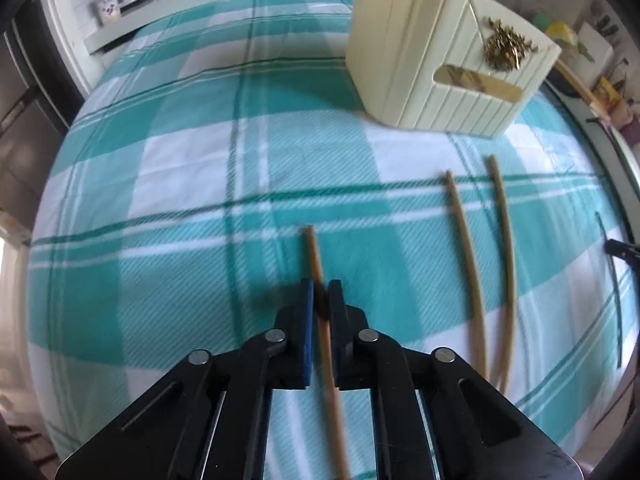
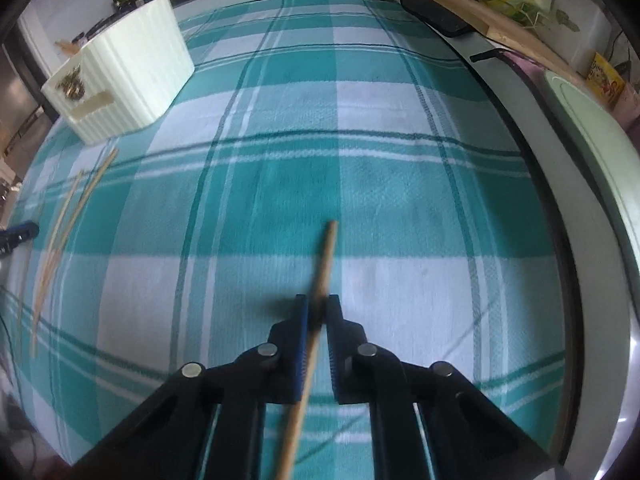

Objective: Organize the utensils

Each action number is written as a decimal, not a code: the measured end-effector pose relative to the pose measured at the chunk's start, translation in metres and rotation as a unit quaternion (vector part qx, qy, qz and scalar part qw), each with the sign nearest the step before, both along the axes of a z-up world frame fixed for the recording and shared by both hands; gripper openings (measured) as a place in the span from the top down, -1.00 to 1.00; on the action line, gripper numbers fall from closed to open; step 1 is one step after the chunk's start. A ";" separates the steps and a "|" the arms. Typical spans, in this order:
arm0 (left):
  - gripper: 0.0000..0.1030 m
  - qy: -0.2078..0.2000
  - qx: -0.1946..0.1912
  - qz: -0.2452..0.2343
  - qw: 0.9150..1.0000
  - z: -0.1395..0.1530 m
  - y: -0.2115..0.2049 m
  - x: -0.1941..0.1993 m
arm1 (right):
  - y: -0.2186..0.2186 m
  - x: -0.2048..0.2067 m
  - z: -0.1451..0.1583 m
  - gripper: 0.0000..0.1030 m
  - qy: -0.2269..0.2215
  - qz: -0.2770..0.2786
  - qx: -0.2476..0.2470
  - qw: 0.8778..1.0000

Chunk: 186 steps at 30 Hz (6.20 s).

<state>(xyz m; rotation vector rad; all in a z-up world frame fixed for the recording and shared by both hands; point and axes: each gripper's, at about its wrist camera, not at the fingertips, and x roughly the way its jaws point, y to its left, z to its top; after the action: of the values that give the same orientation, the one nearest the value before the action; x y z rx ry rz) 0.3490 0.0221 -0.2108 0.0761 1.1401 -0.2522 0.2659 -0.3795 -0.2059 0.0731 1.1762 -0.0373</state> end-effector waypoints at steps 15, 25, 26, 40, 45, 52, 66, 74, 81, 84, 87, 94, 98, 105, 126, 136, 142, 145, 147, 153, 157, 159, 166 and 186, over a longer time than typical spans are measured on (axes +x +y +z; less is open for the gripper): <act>0.93 -0.189 -0.109 -0.021 0.976 0.137 0.016 -0.078 | 0.044 -0.034 0.120 0.87 -0.208 0.063 0.064 0.974; 0.93 -0.233 -0.129 -0.035 0.963 0.175 0.016 -0.098 | 0.086 -0.045 0.161 0.87 -0.272 0.092 0.010 0.958; 0.93 -0.234 -0.130 -0.034 0.963 0.177 0.017 -0.098 | 0.088 -0.044 0.162 0.87 -0.275 0.094 0.008 0.957; 0.93 -0.267 -0.151 -0.039 0.951 0.227 0.012 -0.079 | 0.104 -0.017 0.205 0.87 -0.327 0.109 0.003 0.939; 0.93 -0.314 -0.153 -0.042 0.936 0.270 -0.001 -0.055 | 0.115 0.008 0.240 0.87 -0.364 0.118 0.005 0.924; 0.93 -0.366 -0.151 -0.025 0.918 0.301 -0.029 0.004 | 0.145 0.054 0.272 0.87 -0.407 0.141 0.008 0.902; 0.93 -0.241 -0.138 0.007 0.961 0.198 -0.059 0.117 | 0.174 0.162 0.186 0.87 -0.283 0.174 0.045 0.942; -0.12 -0.170 -0.090 0.018 0.981 0.161 -0.061 0.127 | 0.174 0.193 0.157 0.39 -0.231 0.155 0.073 0.958; -0.70 -0.130 -0.040 -0.013 0.991 0.142 -0.010 0.050 | 0.158 0.131 0.169 0.30 -0.228 0.167 0.033 0.959; -0.73 -0.087 -0.029 -0.005 0.996 0.105 0.015 0.003 | 0.148 0.091 0.142 0.17 -0.202 0.177 0.013 0.963; -0.73 -0.052 -0.030 0.024 0.998 0.064 0.030 -0.043 | 0.135 0.038 0.087 0.17 -0.160 0.161 -0.002 0.974; -0.73 -0.061 -0.066 0.083 0.992 0.030 0.026 -0.108 | 0.134 -0.056 0.020 0.17 -0.138 0.099 0.032 0.985; -0.73 -0.074 -0.054 0.073 0.993 0.032 0.014 -0.121 | 0.140 -0.074 0.018 0.17 -0.143 0.093 0.049 0.984; -0.73 -0.092 -0.048 0.091 0.990 0.040 0.017 -0.136 | 0.182 -0.052 0.018 0.17 -0.122 0.118 0.069 0.983; -0.74 -0.082 -0.050 0.055 0.994 0.035 -0.012 -0.129 | 0.169 -0.023 -0.008 0.86 -0.081 0.109 -0.012 0.991; -0.53 -0.064 0.022 0.004 0.998 0.003 -0.071 -0.096 | 0.118 -0.059 -0.004 0.86 -0.097 0.078 -0.064 0.990; -0.49 -0.061 0.008 0.025 0.998 -0.004 -0.062 -0.103 | 0.112 -0.071 -0.005 0.60 -0.115 0.076 -0.060 0.989; -0.49 -0.067 0.016 0.022 0.997 -0.004 -0.065 -0.109 | 0.107 -0.071 -0.007 0.19 -0.119 0.071 -0.041 0.989; -0.50 -0.071 0.017 0.023 0.997 -0.005 -0.065 -0.111 | 0.107 -0.071 -0.008 0.17 -0.124 0.078 -0.044 0.988; -0.65 -0.079 0.022 0.033 0.996 -0.008 -0.064 -0.112 | 0.106 -0.073 -0.010 0.16 -0.139 0.083 -0.042 0.986; -0.78 -0.084 0.019 0.041 0.995 -0.010 -0.060 -0.112 | 0.104 -0.075 -0.012 0.16 -0.153 0.083 -0.038 0.984; -0.81 -0.088 0.019 0.042 0.995 -0.011 -0.059 -0.112 | 0.104 -0.075 -0.012 0.16 -0.154 0.083 -0.038 0.984; -0.87 -0.096 0.017 0.043 0.994 -0.012 -0.057 -0.112 | 0.106 -0.075 -0.012 0.16 -0.156 0.082 -0.044 0.983; -0.88 -0.031 -0.016 -0.033 0.999 0.003 -0.051 -0.088 | 0.099 -0.058 -0.004 0.11 -0.084 0.105 -0.013 0.991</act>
<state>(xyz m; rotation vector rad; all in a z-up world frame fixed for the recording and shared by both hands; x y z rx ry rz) 0.2610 -0.0293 -0.2078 0.0928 1.0731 -0.3252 0.2075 -0.2809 -0.2099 -0.0701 1.0099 0.1380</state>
